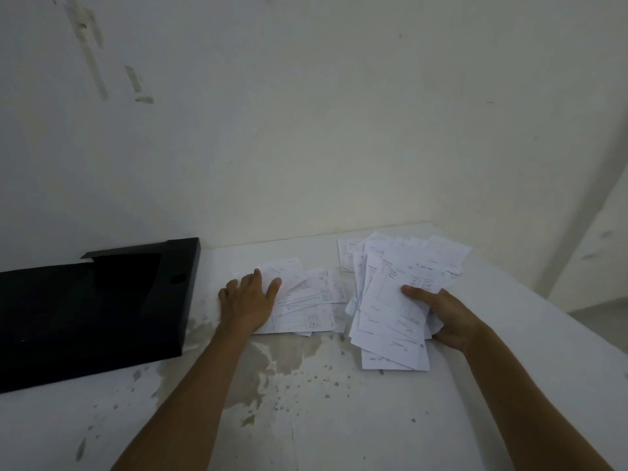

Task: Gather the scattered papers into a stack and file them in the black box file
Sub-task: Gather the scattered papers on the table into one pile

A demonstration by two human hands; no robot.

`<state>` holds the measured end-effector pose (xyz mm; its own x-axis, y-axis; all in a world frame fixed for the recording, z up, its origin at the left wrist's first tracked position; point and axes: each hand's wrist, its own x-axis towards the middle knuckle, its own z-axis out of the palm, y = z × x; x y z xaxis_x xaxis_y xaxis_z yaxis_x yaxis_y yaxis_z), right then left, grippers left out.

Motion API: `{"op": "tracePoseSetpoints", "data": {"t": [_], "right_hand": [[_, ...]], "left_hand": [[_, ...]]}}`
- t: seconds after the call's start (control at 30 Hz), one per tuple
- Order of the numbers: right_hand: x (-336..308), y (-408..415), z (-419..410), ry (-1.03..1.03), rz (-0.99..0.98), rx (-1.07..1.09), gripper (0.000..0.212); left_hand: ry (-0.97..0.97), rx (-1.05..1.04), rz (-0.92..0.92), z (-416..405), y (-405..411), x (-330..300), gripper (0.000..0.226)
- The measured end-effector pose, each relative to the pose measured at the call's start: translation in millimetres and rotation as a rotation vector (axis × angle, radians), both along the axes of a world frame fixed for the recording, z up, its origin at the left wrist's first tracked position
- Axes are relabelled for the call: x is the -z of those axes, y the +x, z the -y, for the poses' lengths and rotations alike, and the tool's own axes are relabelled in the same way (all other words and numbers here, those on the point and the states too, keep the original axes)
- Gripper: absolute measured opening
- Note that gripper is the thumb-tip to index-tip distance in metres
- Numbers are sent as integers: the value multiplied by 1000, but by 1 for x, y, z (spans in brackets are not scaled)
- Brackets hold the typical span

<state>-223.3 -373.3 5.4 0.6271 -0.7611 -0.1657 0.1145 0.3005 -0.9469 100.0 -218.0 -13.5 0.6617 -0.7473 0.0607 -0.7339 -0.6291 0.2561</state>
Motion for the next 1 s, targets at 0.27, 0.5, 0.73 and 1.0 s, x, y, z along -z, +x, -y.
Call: {"op": "tracePoseSetpoints", "data": {"t": [0.27,0.5,0.73,1.0], "right_hand": [[-6,9,10,-18,-141,-99,43],[-5,14,19,22,-149,-105,44],[2,8,25,86,-92,-42,49],[3,8,25,100,-52,-26,52]], "left_hand": [[100,97,-75,16,3,-5,109],[99,188,-50,27,-9,-9,120],[202,158,-51,36,-15,-28,117],[-191,119,-487,14,-15,-27,78]]}}
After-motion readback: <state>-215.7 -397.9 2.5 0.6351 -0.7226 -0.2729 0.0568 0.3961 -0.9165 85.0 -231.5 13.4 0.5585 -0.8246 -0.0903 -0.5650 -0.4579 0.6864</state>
